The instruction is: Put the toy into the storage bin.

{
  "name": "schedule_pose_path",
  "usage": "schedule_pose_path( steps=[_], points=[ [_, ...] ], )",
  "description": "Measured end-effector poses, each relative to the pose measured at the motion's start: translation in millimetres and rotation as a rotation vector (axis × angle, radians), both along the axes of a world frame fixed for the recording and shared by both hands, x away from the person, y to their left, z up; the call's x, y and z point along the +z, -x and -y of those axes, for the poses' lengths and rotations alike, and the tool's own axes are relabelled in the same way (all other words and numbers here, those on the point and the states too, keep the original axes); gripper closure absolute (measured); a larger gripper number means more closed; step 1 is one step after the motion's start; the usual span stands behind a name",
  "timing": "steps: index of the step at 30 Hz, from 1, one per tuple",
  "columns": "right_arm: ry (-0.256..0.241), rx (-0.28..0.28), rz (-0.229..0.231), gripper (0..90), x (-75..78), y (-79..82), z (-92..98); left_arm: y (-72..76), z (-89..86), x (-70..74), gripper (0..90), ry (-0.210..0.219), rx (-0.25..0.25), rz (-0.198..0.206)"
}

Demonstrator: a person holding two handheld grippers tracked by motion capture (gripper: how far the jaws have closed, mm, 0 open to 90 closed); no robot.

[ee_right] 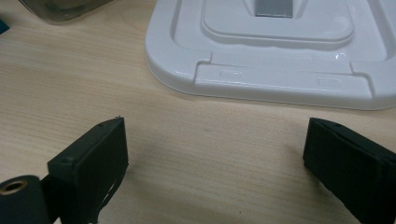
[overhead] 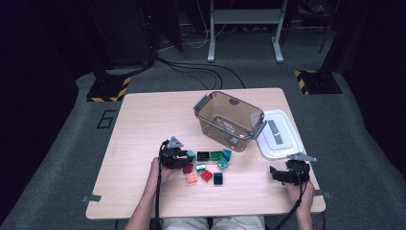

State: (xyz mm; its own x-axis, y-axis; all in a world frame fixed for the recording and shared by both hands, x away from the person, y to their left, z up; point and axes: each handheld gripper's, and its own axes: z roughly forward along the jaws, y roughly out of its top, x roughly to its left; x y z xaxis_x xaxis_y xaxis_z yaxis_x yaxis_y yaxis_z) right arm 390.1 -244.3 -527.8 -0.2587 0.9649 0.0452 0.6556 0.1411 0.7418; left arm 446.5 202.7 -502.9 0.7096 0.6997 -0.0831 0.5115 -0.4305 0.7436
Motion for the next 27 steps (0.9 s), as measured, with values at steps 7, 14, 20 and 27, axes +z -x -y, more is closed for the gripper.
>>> schedule_pose_path(
  steps=[7, 14, 20, 27],
  points=[
    [0.003, 0.001, -0.003, 6.0, -0.1, -0.2, -0.3, 2.8, -1.4, 7.9, 59.0, 0.004, 0.002, 0.015],
    [0.009, 0.001, -0.004, 6.0, -0.2, -0.3, -0.9, 4.3, -6.3, 22.5, 59.0, 0.006, 0.012, 0.036],
    [0.012, 0.001, -0.008, 6.0, -0.3, -0.5, -1.6, 4.3, -9.9, 32.2, 59.0, -0.003, 0.020, 0.046],
    [0.034, 0.006, -0.007, 5.5, -0.6, -0.9, -2.9, 3.3, -12.7, 44.3, 59.0, -0.019, 0.023, 0.055]
  ],
)
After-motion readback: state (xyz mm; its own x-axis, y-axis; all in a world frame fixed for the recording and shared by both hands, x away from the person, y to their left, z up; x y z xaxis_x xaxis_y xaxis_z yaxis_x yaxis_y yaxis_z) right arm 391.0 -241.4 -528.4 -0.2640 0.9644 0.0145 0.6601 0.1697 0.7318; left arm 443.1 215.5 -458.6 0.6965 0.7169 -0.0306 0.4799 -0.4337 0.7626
